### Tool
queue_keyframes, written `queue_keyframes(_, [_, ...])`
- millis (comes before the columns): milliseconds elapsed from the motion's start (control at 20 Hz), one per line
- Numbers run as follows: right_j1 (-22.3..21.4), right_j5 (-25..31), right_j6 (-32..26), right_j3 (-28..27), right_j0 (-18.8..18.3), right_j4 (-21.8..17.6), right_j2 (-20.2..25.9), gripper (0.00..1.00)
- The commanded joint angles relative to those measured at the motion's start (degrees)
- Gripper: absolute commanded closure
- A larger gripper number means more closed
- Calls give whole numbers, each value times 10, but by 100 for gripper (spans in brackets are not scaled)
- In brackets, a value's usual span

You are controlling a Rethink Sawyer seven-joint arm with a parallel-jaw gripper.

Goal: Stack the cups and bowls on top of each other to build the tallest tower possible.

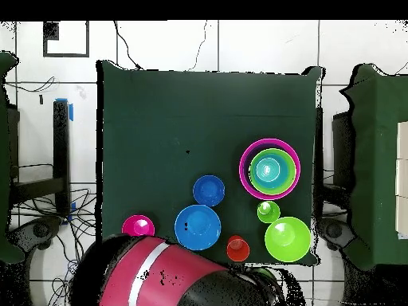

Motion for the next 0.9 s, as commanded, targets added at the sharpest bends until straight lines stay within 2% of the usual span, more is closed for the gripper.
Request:
queue_keyframes(50, [50,-8,-50,-57,-4,-23,45,0])
queue_keyframes(450, [93,-50,-60,-69,18,24,31,0])
queue_keyframes(900, [84,-40,-37,-60,35,21,36,0])
